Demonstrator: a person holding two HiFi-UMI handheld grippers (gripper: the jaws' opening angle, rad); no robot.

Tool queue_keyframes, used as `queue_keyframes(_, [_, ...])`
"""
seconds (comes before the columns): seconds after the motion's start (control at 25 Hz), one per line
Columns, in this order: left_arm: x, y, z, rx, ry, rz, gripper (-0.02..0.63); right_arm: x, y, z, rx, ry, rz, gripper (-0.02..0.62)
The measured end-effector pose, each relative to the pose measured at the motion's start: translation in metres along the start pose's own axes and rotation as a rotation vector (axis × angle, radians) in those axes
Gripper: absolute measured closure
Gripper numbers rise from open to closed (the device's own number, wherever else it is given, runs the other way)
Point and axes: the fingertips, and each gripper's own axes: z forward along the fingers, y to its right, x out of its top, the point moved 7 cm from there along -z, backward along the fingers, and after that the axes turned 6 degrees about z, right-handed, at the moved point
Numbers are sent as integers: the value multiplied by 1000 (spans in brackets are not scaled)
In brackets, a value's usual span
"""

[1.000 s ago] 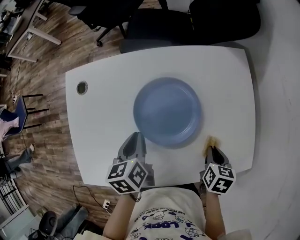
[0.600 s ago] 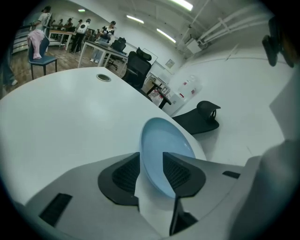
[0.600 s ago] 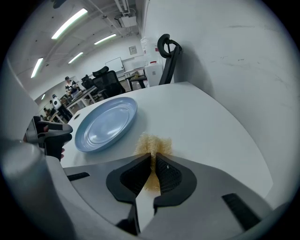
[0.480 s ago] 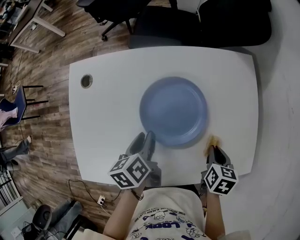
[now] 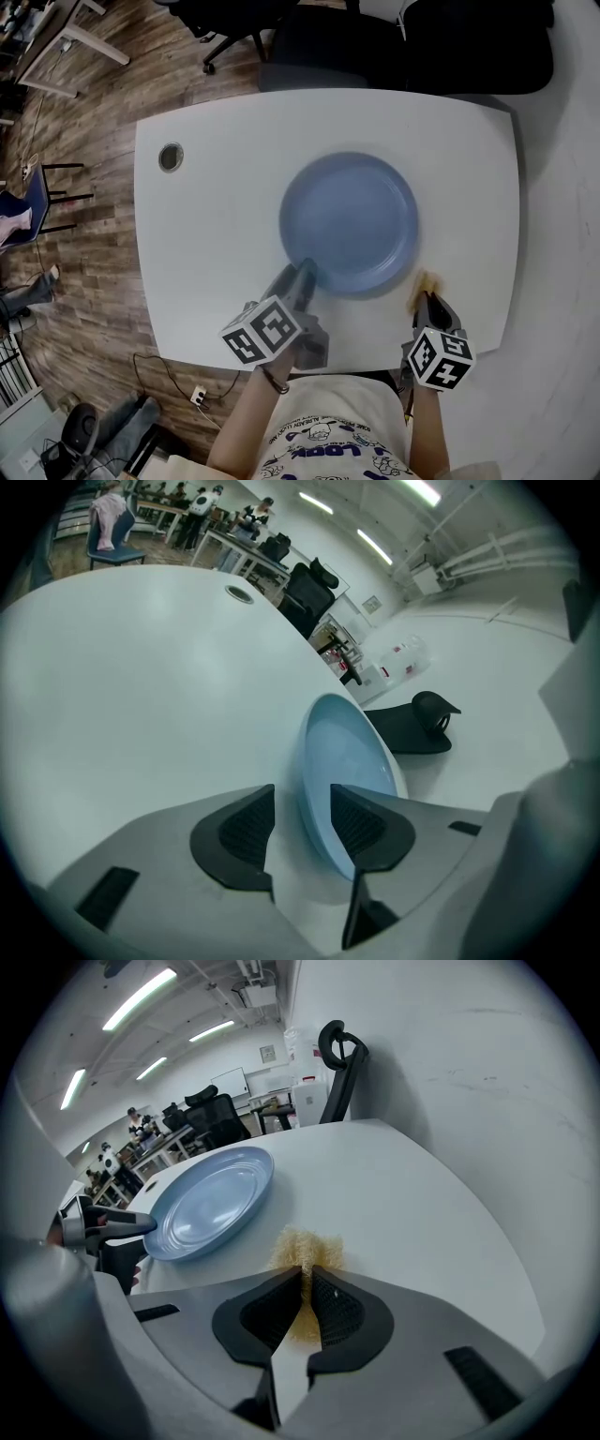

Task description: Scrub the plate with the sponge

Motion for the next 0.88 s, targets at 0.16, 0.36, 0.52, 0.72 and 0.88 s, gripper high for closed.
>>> queue_keyframes(0.16, [-2, 1, -1, 23, -5, -14, 436, 1, 0, -2, -3, -5, -1, 551])
queue_keyframes(0.36, [-2, 1, 0, 32, -15, -31, 436, 0, 1, 1, -2, -8, 0, 551])
queue_keyframes(0.52, [-1, 5, 4, 18, -28, -44, 436, 3, 0, 3, 1, -10, -1, 551])
queue_keyframes(0.72, [-3, 6, 2, 14, -38, -48, 443, 2, -1, 0, 1, -7, -2, 551])
queue_keyframes(0.88, [-2, 10, 3, 4, -54, -35, 499, 4, 1, -2, 2, -7, 0, 551])
